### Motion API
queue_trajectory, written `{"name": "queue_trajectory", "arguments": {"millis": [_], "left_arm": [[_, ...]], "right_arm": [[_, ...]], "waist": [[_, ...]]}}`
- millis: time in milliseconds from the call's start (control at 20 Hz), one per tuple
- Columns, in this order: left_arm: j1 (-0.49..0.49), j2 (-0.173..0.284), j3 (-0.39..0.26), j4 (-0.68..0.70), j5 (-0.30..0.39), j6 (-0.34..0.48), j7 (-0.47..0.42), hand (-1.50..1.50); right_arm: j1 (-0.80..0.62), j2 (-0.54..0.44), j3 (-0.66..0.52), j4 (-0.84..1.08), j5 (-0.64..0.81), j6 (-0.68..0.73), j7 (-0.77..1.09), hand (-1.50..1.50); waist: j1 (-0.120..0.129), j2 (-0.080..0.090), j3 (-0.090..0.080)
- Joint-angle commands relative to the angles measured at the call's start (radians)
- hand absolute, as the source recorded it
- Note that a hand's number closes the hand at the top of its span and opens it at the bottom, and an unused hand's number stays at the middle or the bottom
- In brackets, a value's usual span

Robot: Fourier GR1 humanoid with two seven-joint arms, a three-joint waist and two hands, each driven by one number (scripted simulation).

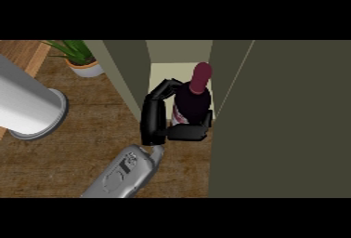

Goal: Pick up the wine, place it into the cabinet and close the cabinet

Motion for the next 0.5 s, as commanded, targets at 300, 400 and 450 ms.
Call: {"name": "queue_trajectory", "arguments": {"millis": [300, 400, 450], "left_arm": [[-0.014, 0.015, 0.14, 0.115, 0.05, -0.097, -0.118, 1.5], [-0.04, 0.0, 0.095, 0.156, 0.082, -0.037, -0.161, 1.5], [0.038, 0.015, 0.133, 0.107, 0.072, -0.133, -0.18, 1.5]], "right_arm": [[0.095, -0.03, -0.1, -0.102, -0.15, 0.065, -0.027, -1.5], [0.046, 0.002, -0.026, -0.136, -0.087, 0.001, 0.036, -1.5], [-0.006, -0.003, -0.028, -0.058, -0.069, -0.002, 0.023, -1.5]], "waist": [[0.003, 0.0, 0.001], [0.001, 0.001, 0.0], [0.012, 0.0, 0.0]]}}
